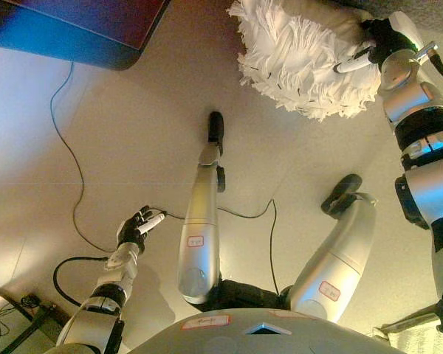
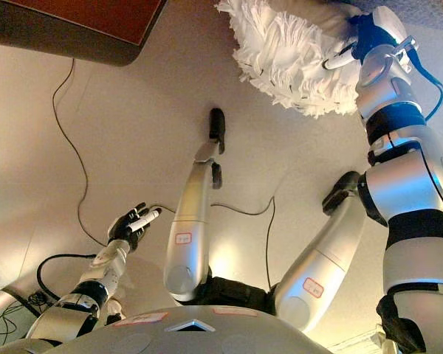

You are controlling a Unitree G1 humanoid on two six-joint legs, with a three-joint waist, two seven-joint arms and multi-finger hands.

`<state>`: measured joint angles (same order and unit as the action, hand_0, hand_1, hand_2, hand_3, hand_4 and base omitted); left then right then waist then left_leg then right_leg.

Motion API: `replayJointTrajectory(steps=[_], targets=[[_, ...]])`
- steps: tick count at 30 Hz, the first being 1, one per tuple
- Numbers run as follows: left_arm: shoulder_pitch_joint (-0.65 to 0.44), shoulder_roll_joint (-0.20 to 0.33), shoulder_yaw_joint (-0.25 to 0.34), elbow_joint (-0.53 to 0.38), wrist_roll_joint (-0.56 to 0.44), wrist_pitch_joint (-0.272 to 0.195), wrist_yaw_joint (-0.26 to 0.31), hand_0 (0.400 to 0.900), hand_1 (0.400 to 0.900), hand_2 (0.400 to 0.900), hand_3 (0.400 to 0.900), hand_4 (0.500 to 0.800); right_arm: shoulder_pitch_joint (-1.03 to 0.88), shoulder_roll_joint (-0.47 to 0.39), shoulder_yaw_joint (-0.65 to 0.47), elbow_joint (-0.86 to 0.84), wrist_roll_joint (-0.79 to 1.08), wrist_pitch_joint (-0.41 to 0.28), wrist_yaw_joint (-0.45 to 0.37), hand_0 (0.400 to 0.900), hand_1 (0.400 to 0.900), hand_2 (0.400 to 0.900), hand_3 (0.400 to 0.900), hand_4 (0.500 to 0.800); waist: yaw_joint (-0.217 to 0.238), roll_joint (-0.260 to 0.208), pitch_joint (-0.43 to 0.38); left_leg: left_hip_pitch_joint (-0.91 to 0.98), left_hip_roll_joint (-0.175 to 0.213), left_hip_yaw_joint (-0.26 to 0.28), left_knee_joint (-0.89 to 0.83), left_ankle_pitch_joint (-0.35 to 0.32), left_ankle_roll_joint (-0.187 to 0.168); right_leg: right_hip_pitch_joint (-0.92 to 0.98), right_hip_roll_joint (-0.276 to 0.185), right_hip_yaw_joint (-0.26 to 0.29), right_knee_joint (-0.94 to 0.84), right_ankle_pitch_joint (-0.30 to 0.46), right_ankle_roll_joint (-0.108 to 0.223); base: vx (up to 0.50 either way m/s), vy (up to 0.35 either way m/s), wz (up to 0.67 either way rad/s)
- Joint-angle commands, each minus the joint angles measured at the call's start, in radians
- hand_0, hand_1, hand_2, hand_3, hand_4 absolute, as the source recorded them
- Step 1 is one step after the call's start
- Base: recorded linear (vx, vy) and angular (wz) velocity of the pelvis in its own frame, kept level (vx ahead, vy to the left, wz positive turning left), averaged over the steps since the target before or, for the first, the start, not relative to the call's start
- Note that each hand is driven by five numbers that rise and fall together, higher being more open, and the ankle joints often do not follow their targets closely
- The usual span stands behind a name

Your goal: Pick up the pillow and put it on the sofa.

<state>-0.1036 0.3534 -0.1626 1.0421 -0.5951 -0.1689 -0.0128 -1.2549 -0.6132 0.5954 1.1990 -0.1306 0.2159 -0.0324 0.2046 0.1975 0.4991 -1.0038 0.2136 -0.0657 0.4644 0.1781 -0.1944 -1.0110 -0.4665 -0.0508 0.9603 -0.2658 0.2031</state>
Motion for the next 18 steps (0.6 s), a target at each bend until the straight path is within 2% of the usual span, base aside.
replayJointTrajectory(steps=[1,5,18], targets=[[0.108,0.081,-0.011,-0.035,-0.026,-0.025,-0.003,0.9,0.9,0.9,0.9,0.8,-0.063,-0.047,0.034,-0.042,0.024,-0.059,0.029,0.4,0.4,0.4,0.4,0.5,0.045,0.108,0.021,-0.017,0.058,-0.026,0.12,-0.11,0.038,-0.095,-0.035,0.079,-0.021,0.121,-0.039,0.0,0.0,0.0],[0.12,0.088,0.0,-0.032,-0.026,-0.043,-0.02,0.9,0.9,0.9,0.9,0.8,-0.07,-0.059,0.028,-0.038,0.009,-0.063,0.02,0.4,0.4,0.4,0.4,0.5,0.047,0.106,0.021,-0.026,0.065,-0.023,0.122,-0.106,0.036,-0.099,-0.042,0.075,-0.018,0.122,-0.035,0.0,0.0,0.0],[0.123,0.103,0.028,-0.036,-0.052,-0.048,-0.027,0.9,0.9,0.9,0.9,0.8,-0.09,-0.068,0.015,-0.036,0.005,-0.097,-0.039,0.4,0.4,0.4,0.4,0.5,0.052,0.096,0.021,-0.01,0.079,-0.019,0.115,-0.102,0.032,-0.074,-0.053,0.057,-0.031,0.13,-0.028,-0.02,-0.012,0.0]])
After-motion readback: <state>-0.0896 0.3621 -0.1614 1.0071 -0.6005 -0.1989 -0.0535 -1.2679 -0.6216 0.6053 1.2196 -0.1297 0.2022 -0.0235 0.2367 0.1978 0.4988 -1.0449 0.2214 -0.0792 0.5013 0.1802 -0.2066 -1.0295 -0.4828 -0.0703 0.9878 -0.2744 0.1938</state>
